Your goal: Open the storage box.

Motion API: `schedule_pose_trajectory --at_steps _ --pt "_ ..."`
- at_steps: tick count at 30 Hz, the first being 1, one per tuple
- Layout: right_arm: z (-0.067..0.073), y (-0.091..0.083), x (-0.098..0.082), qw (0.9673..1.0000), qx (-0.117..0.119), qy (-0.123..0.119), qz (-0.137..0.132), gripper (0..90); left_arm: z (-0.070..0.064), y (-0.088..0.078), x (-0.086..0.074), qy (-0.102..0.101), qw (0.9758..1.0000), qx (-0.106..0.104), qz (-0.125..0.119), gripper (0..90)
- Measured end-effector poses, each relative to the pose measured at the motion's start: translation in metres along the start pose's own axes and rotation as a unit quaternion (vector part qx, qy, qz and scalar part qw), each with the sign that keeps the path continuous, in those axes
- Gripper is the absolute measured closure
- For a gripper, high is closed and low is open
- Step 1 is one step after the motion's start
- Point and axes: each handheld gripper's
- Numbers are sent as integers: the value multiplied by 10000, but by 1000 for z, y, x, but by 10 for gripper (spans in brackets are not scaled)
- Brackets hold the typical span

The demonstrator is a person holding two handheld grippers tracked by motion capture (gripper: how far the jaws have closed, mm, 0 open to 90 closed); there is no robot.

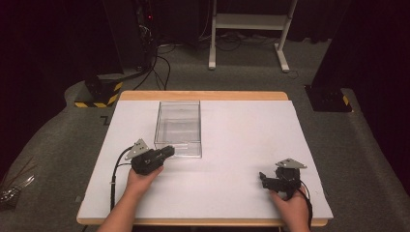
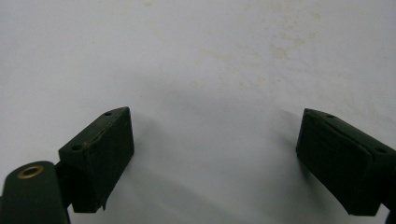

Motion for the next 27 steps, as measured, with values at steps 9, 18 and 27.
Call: schedule_pose_trajectory --at_steps 9,18,27 --pt "0 0 0 10000 -1 2 0 113 -2 -3 -2 -57 10000 -42 -27 807" --pt "0 0 0 10000 2 2 1 113 -5 -7 -3 -38 10000 -61 0 811" --pt "0 0 0 10000 2 4 1 113 -10 -10 -6 -22 9999 -119 -24 817"
Point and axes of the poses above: each handheld gripper's, and its own axes: y roughly forward along the jaws, x roughly out of its top, z roughly to its left, and after that the axes turned 4 degrees about -y, right-handed
